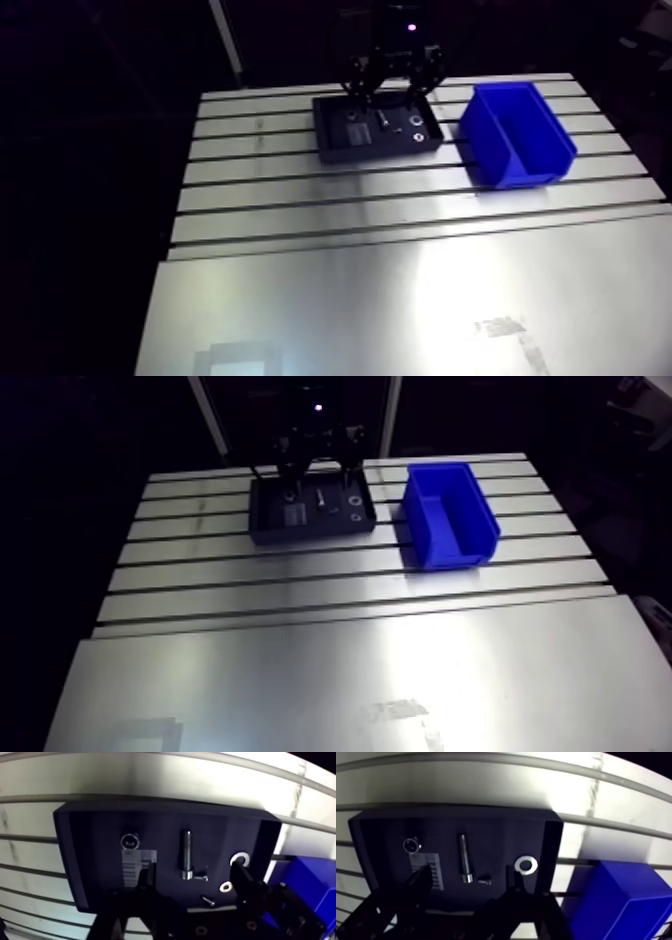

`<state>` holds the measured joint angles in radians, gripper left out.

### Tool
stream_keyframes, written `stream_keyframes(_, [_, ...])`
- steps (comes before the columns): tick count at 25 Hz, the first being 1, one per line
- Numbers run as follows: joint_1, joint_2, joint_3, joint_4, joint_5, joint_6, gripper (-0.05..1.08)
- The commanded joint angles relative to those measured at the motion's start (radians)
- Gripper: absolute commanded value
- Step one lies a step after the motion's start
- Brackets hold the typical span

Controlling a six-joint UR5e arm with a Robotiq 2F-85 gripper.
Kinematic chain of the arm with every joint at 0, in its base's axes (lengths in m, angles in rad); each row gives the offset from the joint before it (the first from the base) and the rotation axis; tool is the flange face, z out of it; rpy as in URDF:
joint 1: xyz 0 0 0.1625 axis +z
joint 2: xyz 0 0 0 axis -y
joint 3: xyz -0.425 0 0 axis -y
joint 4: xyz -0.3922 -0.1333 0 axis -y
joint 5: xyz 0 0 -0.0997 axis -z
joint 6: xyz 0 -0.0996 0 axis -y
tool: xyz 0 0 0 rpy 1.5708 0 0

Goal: Pick up the M10 bolt from the tray and put it into the blue bin.

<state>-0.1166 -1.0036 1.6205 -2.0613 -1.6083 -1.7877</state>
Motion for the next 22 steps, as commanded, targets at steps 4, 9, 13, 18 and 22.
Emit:
stream_keyframes(4, [0.000, 0.012, 0.003, -0.033, -0.002, -0.002, 0.35])
stream_keyframes(9, [0.000, 0.012, 0.003, -0.033, -0.002, -0.002, 0.41])
stream_keyframes(13, [0.000, 0.014, 0.003, -0.033, -0.002, -0.002, 0.45])
stream_keyframes(18, [0.000, 0.018, 0.003, -0.033, -0.002, -0.012, 0.49])
stream_keyframes(22, [0.002, 0.021, 0.003, -0.033, -0.002, -0.014, 0.52])
